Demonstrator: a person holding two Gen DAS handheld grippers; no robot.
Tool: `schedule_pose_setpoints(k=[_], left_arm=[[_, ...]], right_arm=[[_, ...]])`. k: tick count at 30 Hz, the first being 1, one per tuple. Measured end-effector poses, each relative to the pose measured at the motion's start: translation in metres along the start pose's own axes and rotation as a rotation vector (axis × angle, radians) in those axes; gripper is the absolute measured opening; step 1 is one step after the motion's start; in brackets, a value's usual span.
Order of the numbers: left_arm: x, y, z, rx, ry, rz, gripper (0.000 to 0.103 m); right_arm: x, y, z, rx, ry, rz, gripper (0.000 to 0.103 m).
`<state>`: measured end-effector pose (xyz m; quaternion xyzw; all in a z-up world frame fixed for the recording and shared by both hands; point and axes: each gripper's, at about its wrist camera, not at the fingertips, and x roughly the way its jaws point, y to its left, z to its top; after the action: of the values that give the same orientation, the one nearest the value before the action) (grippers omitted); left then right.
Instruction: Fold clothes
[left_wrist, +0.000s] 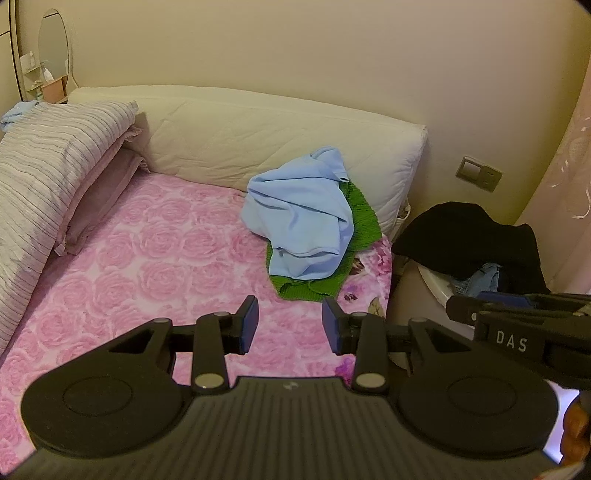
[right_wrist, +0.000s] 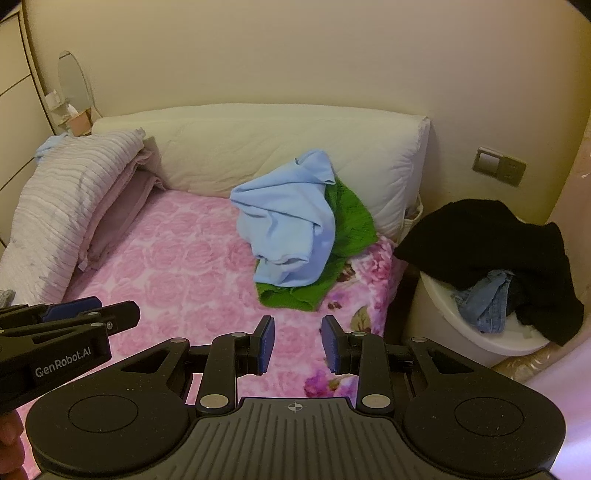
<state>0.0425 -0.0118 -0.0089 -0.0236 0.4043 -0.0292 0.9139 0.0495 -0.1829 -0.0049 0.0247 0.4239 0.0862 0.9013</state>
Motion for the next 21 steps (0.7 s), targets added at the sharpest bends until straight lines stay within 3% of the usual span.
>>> schedule_pose_setpoints(k=[21], left_arm=[[0.006, 0.019, -0.005, -0.023, 0.012, -0.023, 0.033]], right_arm=[[0.011, 0.016, -0.001, -0.032, 0.032, -0.026, 0.032]])
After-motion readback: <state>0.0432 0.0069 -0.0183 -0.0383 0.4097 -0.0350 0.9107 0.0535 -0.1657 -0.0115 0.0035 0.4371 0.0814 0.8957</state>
